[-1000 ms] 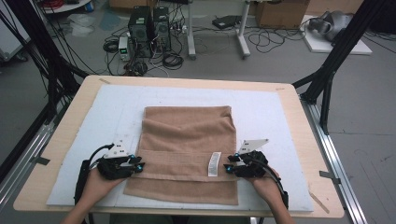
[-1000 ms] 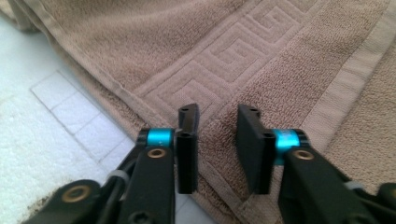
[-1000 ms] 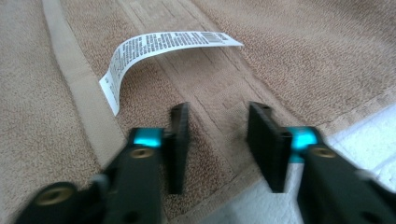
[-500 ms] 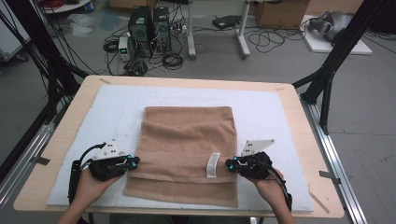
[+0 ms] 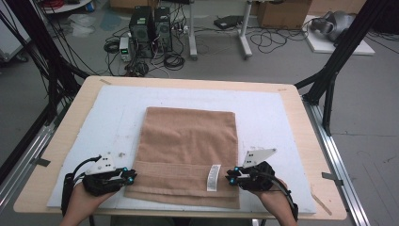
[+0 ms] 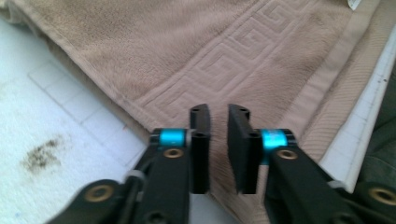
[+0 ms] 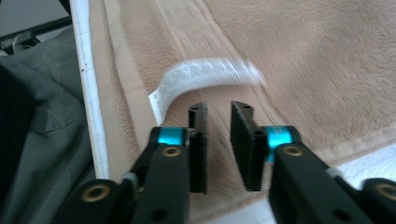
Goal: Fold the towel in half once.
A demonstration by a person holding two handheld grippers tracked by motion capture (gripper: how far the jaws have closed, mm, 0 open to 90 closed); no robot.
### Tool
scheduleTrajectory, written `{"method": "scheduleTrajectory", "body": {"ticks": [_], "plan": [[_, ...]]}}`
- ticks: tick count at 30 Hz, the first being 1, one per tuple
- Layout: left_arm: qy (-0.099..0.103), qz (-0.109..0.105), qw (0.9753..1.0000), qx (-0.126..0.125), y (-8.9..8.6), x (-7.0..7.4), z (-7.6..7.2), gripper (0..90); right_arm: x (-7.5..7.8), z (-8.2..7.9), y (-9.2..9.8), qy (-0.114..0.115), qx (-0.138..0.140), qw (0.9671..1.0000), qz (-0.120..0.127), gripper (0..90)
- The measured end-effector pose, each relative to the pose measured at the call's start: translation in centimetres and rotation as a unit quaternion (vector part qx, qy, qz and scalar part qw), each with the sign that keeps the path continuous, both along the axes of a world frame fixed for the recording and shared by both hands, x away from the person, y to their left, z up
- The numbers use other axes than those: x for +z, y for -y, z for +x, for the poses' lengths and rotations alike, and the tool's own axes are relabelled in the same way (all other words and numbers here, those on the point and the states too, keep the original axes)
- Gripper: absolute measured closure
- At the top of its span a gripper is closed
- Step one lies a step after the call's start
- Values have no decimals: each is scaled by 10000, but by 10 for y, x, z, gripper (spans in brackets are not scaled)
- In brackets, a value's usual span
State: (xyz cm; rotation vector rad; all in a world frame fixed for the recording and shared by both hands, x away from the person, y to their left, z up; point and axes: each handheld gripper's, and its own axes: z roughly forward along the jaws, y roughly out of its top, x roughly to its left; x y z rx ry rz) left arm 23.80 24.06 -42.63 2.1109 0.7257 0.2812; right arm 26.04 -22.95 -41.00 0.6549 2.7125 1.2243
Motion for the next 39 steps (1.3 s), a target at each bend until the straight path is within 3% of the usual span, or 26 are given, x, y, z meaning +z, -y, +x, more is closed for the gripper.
{"method": "scheduleTrajectory", "body": {"ticks": [5, 8, 9, 11, 12, 13, 16, 20, 31, 33, 35, 36, 37, 39], "plan": [[-71, 103, 9998, -125, 3, -5, -1, 727, -2, 0, -2, -43, 107, 9999, 33, 630], [-141, 268, 9994, -155, 6, -15, 2, 743, -14, 1, -6, -144, 81, 9998, -134, 604], [-104, 168, 9997, -153, 5, -18, 2, 771, -19, 1, -8, -184, 85, 9997, -163, 610], [-123, 70, 9998, -130, 3, -18, 2, 830, -29, 1, -11, -130, 46, 9996, -232, 678], [-90, 57, 9999, -120, 2, -19, 1, 871, -30, 0, -10, -118, 3, 9998, -128, 750], [-75, 47, 9999, -103, 3, -19, 0, 878, -29, 1, -8, -204, 68, 9997, -84, 818], [78, 85, 9999, -47, 2, -15, -4, 884, -27, -1, -9, -108, 117, 9998, -106, 891], [248, -33, 9997, 3, -1, -7, -12, 886, -20, -7, -8, -2, 189, 9998, -62, 892], [309, -79, 9995, -50, -6, 1, -29, 887, -7, -31, -4, 48, 447, 9989, 157, 896], [242, 6, 9996, -133, -6, -2, -31, 887, -8, -33, -4, 35, 512, 9986, 103, 895], [94, 97, 9998, -145, -6, -9, -30, 883, -13, -32, -4, -119, 579, 9982, 52, 893], [57, 91, 9999, -96, -7, -12, -28, 881, -16, -30, -4, -206, 587, 9980, 58, 866], [56, 46, 10000, -12, -8, -13, -28, 823, -18, -29, -3, -225, 543, 9982, 87, 786], [51, -59, 10000, 35, -10, -14, -26, 778, -16, -26, -1, -102, 403, 9989, 202, 756]]}}
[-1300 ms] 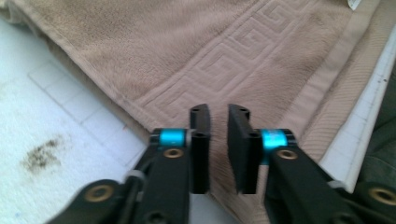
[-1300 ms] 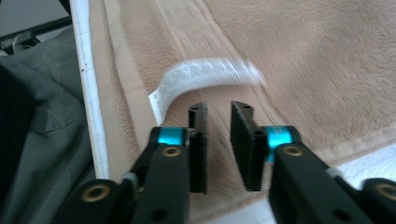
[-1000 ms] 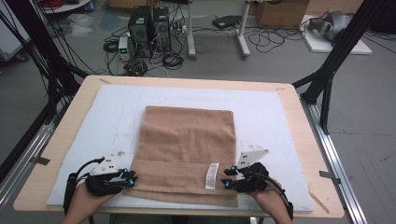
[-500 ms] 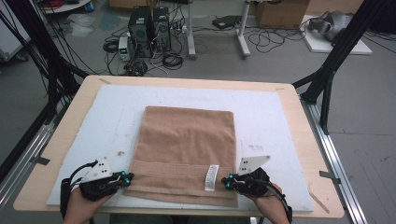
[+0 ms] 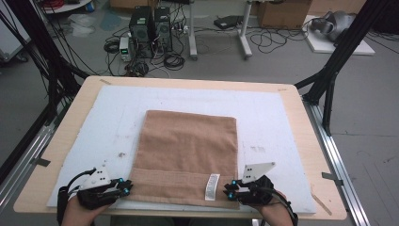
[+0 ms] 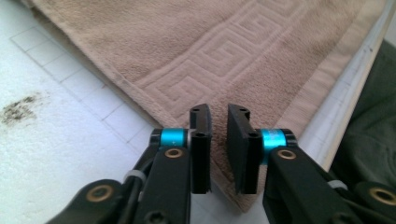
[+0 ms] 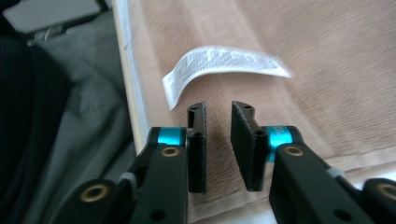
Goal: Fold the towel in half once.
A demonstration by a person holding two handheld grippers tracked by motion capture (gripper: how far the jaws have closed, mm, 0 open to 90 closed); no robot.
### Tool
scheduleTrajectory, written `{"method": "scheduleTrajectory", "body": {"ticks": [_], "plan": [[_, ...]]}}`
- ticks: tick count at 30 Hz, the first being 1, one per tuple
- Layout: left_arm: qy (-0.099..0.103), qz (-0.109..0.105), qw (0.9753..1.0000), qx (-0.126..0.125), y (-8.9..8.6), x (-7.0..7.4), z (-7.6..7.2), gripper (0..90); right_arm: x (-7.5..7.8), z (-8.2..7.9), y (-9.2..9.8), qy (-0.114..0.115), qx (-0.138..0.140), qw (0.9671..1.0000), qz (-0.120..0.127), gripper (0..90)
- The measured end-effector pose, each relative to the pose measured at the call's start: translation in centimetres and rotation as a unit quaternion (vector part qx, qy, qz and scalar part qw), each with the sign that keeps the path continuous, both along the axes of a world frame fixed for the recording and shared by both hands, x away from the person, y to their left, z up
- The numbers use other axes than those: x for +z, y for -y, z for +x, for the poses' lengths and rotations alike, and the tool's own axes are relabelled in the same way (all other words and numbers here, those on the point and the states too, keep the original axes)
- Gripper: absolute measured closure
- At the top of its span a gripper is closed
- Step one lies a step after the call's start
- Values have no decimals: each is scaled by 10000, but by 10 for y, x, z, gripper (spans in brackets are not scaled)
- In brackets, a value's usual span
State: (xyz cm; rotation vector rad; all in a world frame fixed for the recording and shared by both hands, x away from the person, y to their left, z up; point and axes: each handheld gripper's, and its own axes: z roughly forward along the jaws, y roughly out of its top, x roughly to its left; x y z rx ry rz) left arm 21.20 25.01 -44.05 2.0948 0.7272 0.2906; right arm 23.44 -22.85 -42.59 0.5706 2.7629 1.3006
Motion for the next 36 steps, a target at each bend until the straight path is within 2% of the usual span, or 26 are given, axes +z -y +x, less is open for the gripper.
{"method": "scheduleTrajectory", "body": {"ticks": [2, 4, 7, 10, 13, 16, 19, 22, 25, 27, 28, 30, 32, 34, 36], "plan": [[-30, 19, 10000, 37, 1, -1, 3, 739, 2, 4, 1, 140, -104, 9998, -20, 723], [-74, 77, 9999, 67, 2, -3, 7, 687, -1, 11, 1, 97, -220, 9997, -96, 677], [-69, 1, 9999, 156, 3, -4, 10, 646, -12, 20, -3, -14, -309, 9992, -238, 615], [-63, -8, 9998, 202, 3, -4, 12, 606, -13, 23, -2, 13, -426, 9990, -128, 586], [6, -74, 9996, 275, 3, -1, 16, 591, -9, 29, 0, 136, -528, 9985, -55, 568], [97, -170, 9992, 362, 3, 7, 28, 590, -3, 42, 1, 209, -696, 9973, -85, 544], [215, -301, 9974, 617, 6, 19, 53, 579, 8, 65, 3, 390, -943, 9947, -104, 513], [385, -193, 9951, 885, 11, 30, 83, 568, 18, 94, 4, 572, -1238, 9905, -172, 488], [670, -44, 9914, 1121, 18, 40, 122, 561, 27, 124, 6, 639, -1494, 9866, -108, 471], [640, -201, 9892, 1303, 20, 42, 145, 581, 31, 143, 7, 653, -1648, 9840, -159, 451], [685, -136, 9870, 1448, 22, 42, 157, 582, 31, 153, 7, 635, -1743, 9825, -177, 440], [544, -126, 9866, 1532, 25, 40, 180, 582, 30, 171, 9, 670, -1906, 9791, -245, 427], [401, -85, 9866, 1581, 31, 33, 201, 582, 27, 187, 11, 645, -1985, 9774, -348, 416], [321, -201, 9863, 1607, 35, 25, 212, 576, 19, 199, 13, 517, -2093, 9757, -387, 407], [183, -154, 9861, 1643, 39, 16, 222, 562, 10, 207, 16, 329, -2158, 9753, -348, 402]]}}
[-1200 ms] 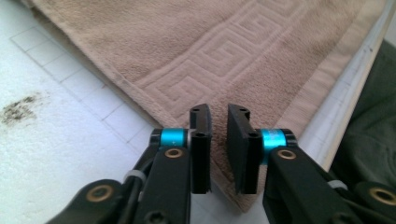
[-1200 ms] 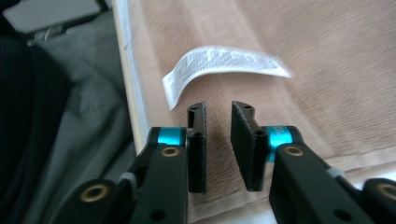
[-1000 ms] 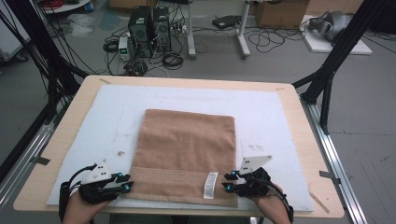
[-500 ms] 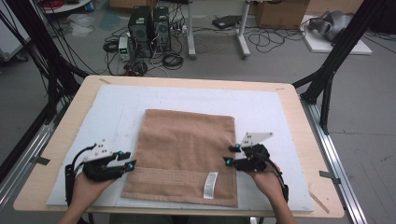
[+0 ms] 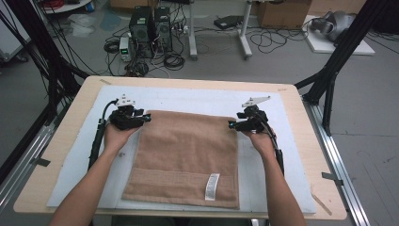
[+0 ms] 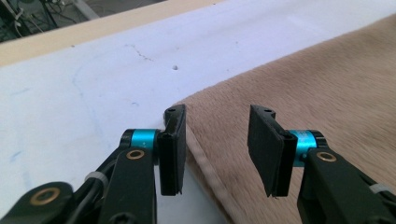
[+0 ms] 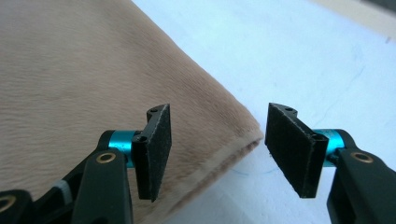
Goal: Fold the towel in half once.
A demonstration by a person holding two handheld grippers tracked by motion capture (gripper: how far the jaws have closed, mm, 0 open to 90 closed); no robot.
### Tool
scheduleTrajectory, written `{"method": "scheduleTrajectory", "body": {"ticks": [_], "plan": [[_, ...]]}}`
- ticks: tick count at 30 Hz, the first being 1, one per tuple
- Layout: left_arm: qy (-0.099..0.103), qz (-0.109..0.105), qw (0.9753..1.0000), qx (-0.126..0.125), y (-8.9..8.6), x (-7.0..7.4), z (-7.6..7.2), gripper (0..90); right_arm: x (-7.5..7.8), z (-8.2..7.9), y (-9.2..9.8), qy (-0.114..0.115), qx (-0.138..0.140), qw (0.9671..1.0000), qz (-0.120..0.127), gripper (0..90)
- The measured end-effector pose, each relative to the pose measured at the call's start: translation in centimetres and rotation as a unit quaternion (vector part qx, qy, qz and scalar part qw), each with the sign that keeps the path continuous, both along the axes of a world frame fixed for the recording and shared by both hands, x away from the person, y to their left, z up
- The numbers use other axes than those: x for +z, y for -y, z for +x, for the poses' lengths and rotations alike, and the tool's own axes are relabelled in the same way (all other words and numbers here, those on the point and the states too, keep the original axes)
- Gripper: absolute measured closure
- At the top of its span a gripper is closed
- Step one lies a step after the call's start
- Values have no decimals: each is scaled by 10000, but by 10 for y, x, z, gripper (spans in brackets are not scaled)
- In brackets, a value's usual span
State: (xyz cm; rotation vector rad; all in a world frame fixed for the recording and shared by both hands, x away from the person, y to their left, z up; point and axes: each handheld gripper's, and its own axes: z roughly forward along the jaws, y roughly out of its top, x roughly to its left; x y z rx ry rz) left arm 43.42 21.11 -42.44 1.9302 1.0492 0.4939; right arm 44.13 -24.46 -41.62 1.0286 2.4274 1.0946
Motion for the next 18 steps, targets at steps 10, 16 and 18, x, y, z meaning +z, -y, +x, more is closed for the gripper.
{"method": "scheduleTrajectory", "body": {"ticks": [10, 16, 18], "plan": [[-424, -29, 9986, 320, 6, -19, 12, 851, -20, 13, -4, -434, 189, 9988, 157, 845], [449, -336, 9967, 589, -4, 19, 10, 856, 22, 17, -10, 360, 59, 9990, 243, 856], [707, -364, 9948, 634, -2, 35, 13, 844, 41, 21, -12, 557, -98, 9980, 286, 828]]}}
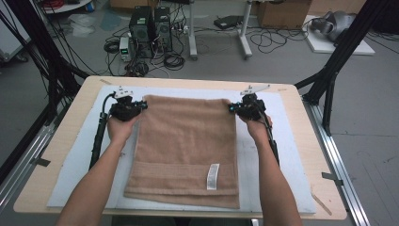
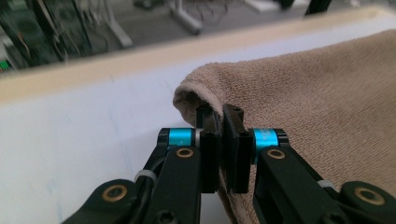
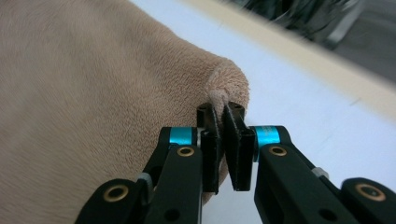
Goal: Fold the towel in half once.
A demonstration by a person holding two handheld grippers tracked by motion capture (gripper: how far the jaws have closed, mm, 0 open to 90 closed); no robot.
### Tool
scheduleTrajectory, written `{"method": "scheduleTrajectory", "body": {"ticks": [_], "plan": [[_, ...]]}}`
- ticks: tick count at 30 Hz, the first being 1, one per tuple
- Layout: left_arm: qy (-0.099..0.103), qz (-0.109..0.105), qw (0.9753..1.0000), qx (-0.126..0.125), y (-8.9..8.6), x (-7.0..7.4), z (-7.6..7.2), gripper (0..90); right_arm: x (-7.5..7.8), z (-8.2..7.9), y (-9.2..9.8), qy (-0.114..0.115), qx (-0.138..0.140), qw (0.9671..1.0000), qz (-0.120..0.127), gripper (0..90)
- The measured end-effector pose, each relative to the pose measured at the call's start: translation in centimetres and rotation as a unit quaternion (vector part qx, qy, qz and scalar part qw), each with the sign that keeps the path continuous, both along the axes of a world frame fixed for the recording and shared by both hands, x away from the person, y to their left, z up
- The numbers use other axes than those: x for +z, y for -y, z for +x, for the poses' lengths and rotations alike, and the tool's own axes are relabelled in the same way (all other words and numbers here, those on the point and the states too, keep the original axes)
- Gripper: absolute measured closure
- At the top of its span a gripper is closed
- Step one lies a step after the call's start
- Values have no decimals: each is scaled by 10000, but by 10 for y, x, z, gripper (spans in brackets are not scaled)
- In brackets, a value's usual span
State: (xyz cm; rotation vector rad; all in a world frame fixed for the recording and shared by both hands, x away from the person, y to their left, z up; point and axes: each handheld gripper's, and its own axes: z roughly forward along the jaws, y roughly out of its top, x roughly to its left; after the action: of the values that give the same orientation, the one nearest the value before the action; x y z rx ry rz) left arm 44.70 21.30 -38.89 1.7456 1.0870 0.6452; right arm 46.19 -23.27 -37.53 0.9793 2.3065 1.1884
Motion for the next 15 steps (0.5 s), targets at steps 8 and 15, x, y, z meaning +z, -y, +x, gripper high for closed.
{"method": "scheduleTrajectory", "body": {"ticks": [8, 15], "plan": [[-353, 632, 9972, -197, 0, 0, -5, 557, 1, -1, 2, -288, -101, 9995, -79, 475], [-394, 628, 9939, -815, -1, -9, -46, 519, 7, -37, -8, -608, 591, 9964, 72, 397]]}}
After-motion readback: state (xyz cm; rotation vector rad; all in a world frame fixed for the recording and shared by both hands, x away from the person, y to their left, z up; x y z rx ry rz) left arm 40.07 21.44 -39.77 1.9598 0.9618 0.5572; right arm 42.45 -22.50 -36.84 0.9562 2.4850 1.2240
